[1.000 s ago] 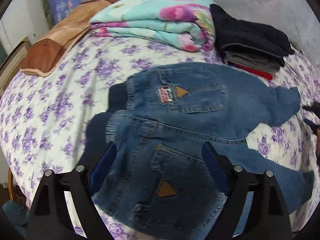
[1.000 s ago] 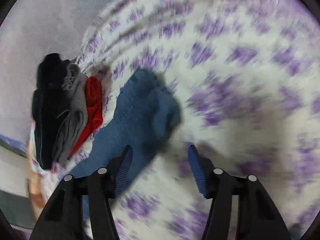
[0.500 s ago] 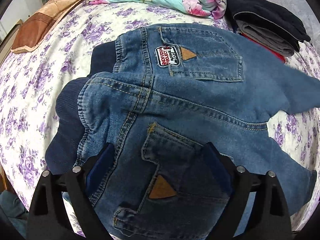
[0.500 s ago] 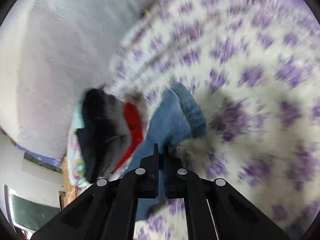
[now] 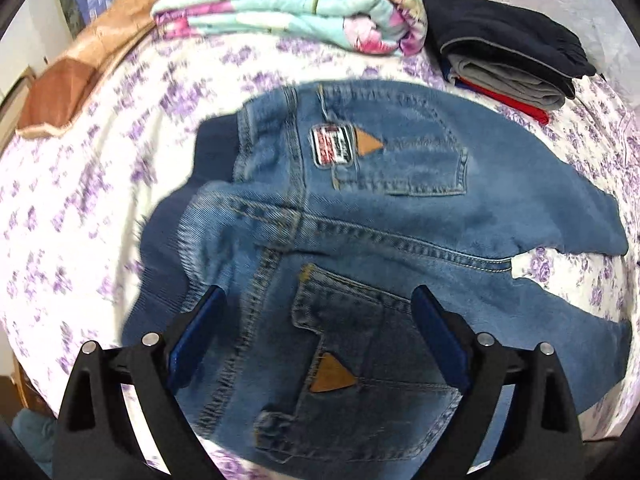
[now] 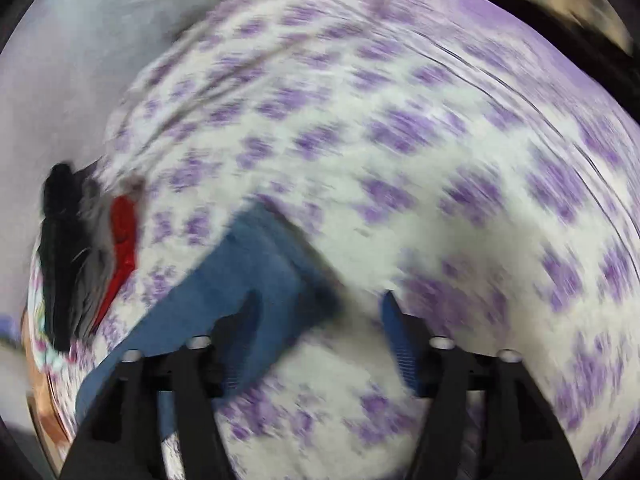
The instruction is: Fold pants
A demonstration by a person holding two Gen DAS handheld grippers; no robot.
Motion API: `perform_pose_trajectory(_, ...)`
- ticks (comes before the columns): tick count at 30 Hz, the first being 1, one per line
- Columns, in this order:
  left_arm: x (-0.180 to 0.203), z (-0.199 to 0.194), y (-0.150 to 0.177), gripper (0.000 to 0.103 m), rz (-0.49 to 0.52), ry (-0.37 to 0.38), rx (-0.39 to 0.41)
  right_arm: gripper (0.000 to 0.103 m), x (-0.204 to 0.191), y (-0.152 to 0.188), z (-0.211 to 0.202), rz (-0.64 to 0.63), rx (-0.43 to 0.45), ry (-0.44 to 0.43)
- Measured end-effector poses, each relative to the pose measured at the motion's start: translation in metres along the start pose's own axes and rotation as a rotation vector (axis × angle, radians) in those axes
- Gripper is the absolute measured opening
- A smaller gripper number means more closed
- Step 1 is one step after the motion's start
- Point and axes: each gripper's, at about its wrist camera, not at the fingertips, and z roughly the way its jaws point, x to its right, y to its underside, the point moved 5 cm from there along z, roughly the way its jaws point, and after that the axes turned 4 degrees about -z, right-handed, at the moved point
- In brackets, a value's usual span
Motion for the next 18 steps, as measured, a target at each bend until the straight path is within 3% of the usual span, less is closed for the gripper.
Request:
perform_pose_trajectory(2, -0.003, -0.002, -0.003, 0.091, -0.006, -0.013, 0.012, 0.078, -0.01, -0.001, 0.021, -0.009, -0.055, -0.001)
perform_pose_trajectory(3, -0.006, -0.003, -0.004, 0.091, -0.022, -0.016, 0.018, 0.069, -0.019, -0.001, 0.035, 0.007, -0.109, -0.032)
perform_pose_trajectory(4, -0.006, -0.005, -0.002, 0.091, -0.034, -0.013, 0.022, 0.028, -0.025, 0.002, 0.046, 0.004, -0.161, -0.066)
perform_pose_trajectory(5, -0.007, -0.006, -0.002, 0.091, -0.044, -0.01, 0.023, 0.016, -0.033, 0.005, 0.056, -0.033, -0.191, -0.064)
perform_pose_trajectory(7, -0.011, -0.007, -0.003, 0.091, -0.04, -0.027, 0.03, 0.014, -0.041, 0.002, 0.049, -0.076, -0.165, -0.041)
perform_pose_trajectory(10, -0.017, -0.015, -0.001, 0.091, -0.025, -0.032, 0.053, 0.013, -0.036, -0.009, 0.011, -0.055, -0.081, -0.089)
perform_pose_trajectory(12, -0.023, -0.018, -0.003, 0.091, -0.023, -0.036, 0.068, 0.015, -0.025, -0.012, -0.004, -0.063, -0.025, -0.029)
perform_pose_trajectory(13, -0.027, -0.019, -0.005, 0.091, -0.026, -0.039, 0.076, 0.029, -0.017, -0.011, -0.006, -0.071, -0.012, 0.02)
perform_pose_trajectory(14, -0.031, -0.02, -0.008, 0.091, -0.032, -0.044, 0.083, 0.052, -0.008, -0.009, 0.003, -0.083, -0.04, 0.12)
perform_pose_trajectory(15, -0.036, -0.019, -0.014, 0.091, -0.041, -0.054, 0.091, 0.057, -0.004, -0.004, 0.016, -0.099, -0.121, 0.165)
perform_pose_trajectory(16, -0.041, -0.019, -0.02, 0.091, -0.047, -0.069, 0.1, 0.045, -0.002, -0.001, 0.025, -0.104, -0.188, 0.169)
perform_pose_trajectory(17, -0.045, -0.02, -0.026, 0.091, -0.05, -0.085, 0.115, 0.039, -0.002, -0.001, 0.025, -0.089, -0.196, 0.145)
perform_pose_trajectory(18, -0.051, -0.022, -0.036, 0.091, -0.051, -0.107, 0.144, 0.04, -0.007, -0.005, 0.016, -0.103, -0.15, 0.141)
